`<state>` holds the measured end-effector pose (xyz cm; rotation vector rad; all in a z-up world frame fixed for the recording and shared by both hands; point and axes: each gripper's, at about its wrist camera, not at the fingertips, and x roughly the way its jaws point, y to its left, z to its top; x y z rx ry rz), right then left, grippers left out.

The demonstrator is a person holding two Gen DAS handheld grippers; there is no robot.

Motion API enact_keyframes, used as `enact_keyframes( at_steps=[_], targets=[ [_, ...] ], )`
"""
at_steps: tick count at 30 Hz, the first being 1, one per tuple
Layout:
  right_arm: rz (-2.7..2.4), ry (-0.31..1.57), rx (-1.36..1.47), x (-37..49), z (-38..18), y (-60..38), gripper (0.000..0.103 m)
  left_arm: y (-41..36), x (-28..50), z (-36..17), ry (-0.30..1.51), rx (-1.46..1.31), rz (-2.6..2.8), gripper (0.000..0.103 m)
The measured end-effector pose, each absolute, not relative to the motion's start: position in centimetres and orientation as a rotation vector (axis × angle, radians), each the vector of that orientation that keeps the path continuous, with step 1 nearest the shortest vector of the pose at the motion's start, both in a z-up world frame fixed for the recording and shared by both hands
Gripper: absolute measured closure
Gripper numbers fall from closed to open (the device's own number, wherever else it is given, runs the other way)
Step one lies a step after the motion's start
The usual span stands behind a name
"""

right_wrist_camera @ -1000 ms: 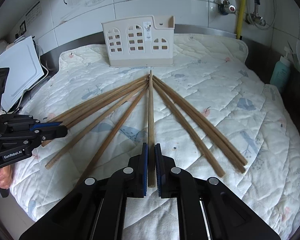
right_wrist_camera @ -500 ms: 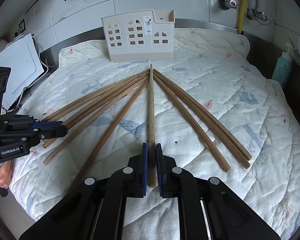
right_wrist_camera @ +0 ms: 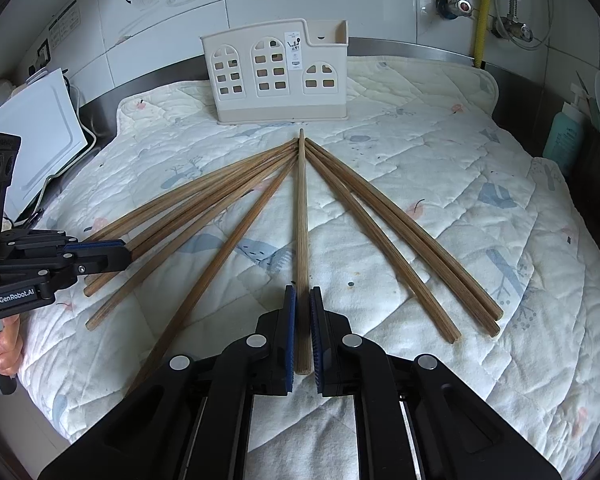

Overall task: Organize utensils
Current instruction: 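Lift the chopstick upright with the left tool toward the white holder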

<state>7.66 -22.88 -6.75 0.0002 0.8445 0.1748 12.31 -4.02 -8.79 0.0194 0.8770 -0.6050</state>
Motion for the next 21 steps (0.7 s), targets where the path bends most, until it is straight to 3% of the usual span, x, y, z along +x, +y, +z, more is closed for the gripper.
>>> enact_keyframes(
  at_steps=[12, 21],
  targets=[
    [0.167, 0.731, 0.004, 6.5, -2.7, -23.5, 0.096, -4.3, 11.0, -5.1, 0.73, 0.09, -0.497, 0.097],
    [0.179, 0.689, -0.002, 6.5, -0.6, -23.8, 0.096, -3.1, 11.6, -4.9, 0.755, -0.009, -0.524, 0.098]
  ],
)
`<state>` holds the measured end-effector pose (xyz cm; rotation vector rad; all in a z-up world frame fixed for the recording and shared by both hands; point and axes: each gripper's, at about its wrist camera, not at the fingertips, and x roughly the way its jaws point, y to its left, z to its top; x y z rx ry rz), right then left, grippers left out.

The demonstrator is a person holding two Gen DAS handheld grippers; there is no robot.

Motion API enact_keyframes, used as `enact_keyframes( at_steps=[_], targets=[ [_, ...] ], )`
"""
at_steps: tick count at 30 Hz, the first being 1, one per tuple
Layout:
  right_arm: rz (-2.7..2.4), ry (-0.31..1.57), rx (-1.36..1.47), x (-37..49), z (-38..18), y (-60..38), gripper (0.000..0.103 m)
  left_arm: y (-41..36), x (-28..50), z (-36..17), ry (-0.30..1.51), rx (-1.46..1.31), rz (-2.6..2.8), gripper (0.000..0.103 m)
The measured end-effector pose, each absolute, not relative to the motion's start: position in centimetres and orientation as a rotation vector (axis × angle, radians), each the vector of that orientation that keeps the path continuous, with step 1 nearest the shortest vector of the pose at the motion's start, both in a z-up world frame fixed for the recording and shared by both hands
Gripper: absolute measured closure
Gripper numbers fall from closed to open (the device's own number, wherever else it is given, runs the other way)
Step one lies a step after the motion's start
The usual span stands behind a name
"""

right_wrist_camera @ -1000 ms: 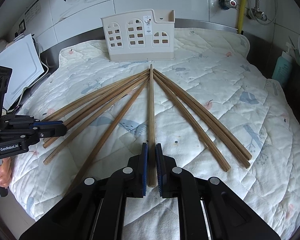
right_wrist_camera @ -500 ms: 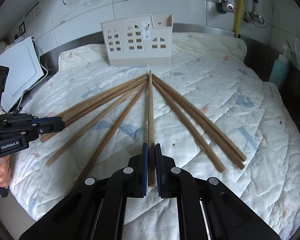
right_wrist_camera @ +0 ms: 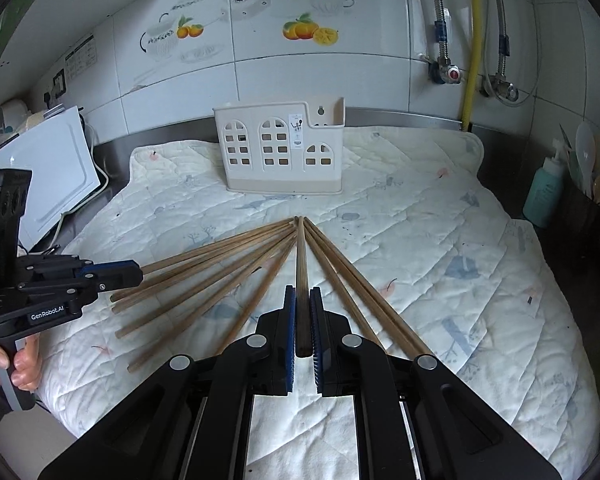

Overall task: Organize utensils
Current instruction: 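Lift the chopstick upright with the left tool toward the white holder, then lower the chopstick into the holder and open the left tool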

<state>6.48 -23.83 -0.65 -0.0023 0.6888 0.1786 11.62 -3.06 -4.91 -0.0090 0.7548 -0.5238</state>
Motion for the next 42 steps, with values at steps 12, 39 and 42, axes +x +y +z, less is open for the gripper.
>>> enact_keyframes(
  at_steps=[12, 39, 42],
  targets=[
    [0.207, 0.621, 0.016, 7.1, 2.9, -24.6, 0.096, -2.6, 12.2, -1.1, 0.628, 0.001, -0.46, 0.098],
    [0.245, 0.56, -0.172, 21.6, 17.9, -24.3, 0.096, -2.0, 18.2, 8.5, 0.472, -0.017, -0.417, 0.098],
    [0.238, 0.617, -0.202, 24.1, 16.9, -23.5, 0.096, -1.9, 19.0, 10.1, 0.451, -0.015, -0.411, 0.098]
  ],
)
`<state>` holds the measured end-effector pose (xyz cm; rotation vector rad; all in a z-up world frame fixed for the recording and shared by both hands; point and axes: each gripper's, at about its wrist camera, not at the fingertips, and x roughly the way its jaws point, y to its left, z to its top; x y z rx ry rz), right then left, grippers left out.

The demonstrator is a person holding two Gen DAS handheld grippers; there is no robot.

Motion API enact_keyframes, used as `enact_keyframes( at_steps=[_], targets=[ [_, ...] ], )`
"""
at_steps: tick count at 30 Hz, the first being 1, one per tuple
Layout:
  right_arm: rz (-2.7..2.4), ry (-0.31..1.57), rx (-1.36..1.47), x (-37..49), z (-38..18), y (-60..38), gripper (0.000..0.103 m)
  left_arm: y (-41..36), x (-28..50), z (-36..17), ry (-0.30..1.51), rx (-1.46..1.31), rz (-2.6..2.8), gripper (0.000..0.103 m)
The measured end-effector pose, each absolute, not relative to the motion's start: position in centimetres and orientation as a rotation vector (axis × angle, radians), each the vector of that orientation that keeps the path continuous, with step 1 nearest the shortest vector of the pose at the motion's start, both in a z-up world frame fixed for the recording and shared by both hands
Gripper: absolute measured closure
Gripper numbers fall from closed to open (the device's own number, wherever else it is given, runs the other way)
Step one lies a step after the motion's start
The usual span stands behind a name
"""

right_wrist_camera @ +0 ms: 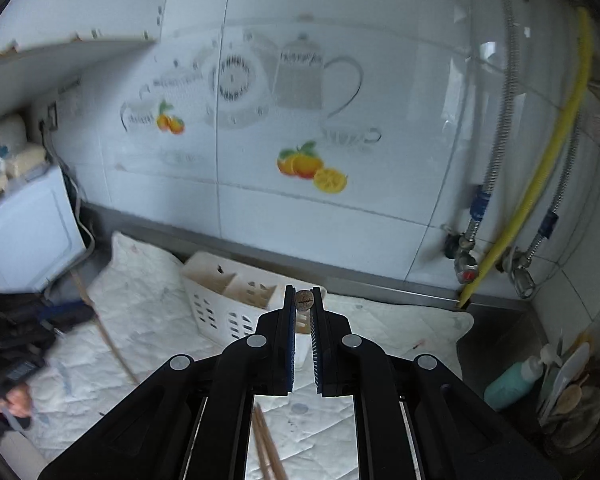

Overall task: Organize utensils
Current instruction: 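Lower the chopstick into the holder and open the left tool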

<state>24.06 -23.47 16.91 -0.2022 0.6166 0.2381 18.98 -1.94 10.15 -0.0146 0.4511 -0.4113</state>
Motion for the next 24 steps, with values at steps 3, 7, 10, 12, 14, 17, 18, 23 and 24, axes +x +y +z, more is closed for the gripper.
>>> enact_keyframes(
  at_steps=[3, 7, 10, 12, 14, 17, 18, 23, 24],
  targets=[
    [0.243, 0.685, -0.221, 26.3, 15.3, -22.7, 0.096, -1.9, 19.4, 12.2, 0.409, -0.01, -0.411, 0.098],
    [0.242, 0.743, -0.22, 28.6, 13.6, -22.3, 0.096, -2.2, 20.4, 16.1, 0.321, 0.01, -0.397, 0.098],
    [0.236, 0.75, -0.198, 29.6, 13.0, -22.6, 0.096, -2.6, 21.6, 18.6, 0.261, 0.031, -0.373, 0.098],
    [0.235, 0.74, -0.19, 29.9, 13.0, -22.9, 0.091, -2.8, 22.9, 19.9, 0.239, 0.025, -0.368, 0.098],
    [0.229, 0.72, -0.187, 29.7, 13.1, -23.2, 0.081, -3.1, 24.2, 20.8, 0.215, 0.017, -0.356, 0.098],
    [0.219, 0.68, -0.188, 28.8, 13.5, -24.0, 0.074, -3.7, 26.3, 21.6, 0.182, 0.022, -0.325, 0.098],
    [0.215, 0.669, -0.195, 28.3, 13.6, -24.3, 0.073, -3.9, 26.9, 21.7, 0.172, 0.028, -0.313, 0.098],
    [0.211, 0.634, -0.202, 26.0, 13.4, -25.7, 0.072, -4.1, 29.8, 20.6, 0.173, -0.004, -0.285, 0.098],
    [0.211, 0.63, -0.198, 25.5, 13.3, -26.0, 0.072, -4.1, 30.6, 19.9, 0.197, -0.018, -0.278, 0.098]
  ],
)
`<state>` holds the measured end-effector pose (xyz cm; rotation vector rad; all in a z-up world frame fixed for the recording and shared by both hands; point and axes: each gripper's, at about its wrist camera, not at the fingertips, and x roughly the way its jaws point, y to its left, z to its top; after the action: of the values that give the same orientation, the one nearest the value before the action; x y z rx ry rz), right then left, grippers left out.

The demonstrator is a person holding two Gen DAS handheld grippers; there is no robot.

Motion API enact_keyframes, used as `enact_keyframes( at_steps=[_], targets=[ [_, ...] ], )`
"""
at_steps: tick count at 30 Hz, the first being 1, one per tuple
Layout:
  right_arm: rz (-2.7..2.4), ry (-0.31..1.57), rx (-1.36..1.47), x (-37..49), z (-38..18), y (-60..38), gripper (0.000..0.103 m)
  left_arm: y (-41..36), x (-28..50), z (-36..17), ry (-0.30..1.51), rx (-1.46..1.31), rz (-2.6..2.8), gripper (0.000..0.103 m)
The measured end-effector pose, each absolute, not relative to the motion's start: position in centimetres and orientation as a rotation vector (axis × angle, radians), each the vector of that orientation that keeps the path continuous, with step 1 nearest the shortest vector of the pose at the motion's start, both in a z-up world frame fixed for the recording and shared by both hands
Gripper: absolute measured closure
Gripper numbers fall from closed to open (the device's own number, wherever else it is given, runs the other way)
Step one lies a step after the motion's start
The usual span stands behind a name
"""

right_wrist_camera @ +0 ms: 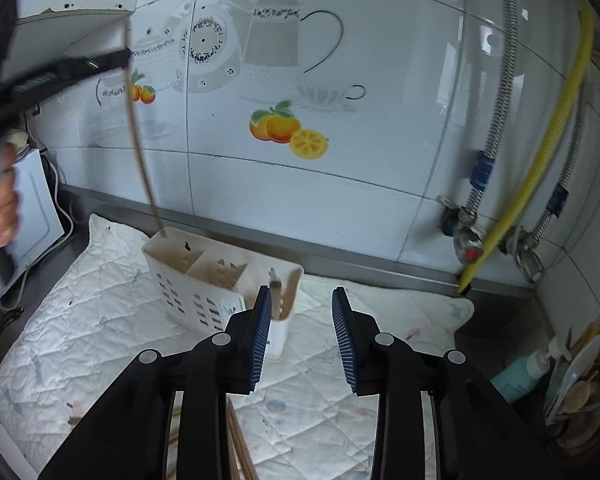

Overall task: Organize utensils
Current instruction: 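Lower the chopstick into the holder and open the left tool, then move the left tool back and close it on another chopstick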

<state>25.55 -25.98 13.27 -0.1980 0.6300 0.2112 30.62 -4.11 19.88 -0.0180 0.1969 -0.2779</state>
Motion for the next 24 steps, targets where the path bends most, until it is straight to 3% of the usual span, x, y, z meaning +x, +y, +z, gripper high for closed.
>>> enact_keyframes(
  at_steps=[13, 14, 18, 24],
  targets=[
    [0.225, 0.622, -0.105, 18.5, 9.1, -28.8, 0.069, -2.8, 33.9, 13.4, 0.395, -0.058, -0.267, 0.095],
    [0.218, 0.628, -0.107, 17.7, 8.3, -28.8, 0.069, -2.7, 33.8, 13.3, 0.4, -0.058, -0.273, 0.092],
    [0.209, 0.667, -0.069, 15.1, 5.6, -29.3, 0.068, -2.6, 32.5, 13.7, 0.384, -0.04, -0.251, 0.057],
    [0.186, 0.728, -0.052, 11.4, 1.5, -29.8, 0.068, -1.6, 28.3, 14.4, 0.366, -0.031, -0.25, 0.052]
  ],
)
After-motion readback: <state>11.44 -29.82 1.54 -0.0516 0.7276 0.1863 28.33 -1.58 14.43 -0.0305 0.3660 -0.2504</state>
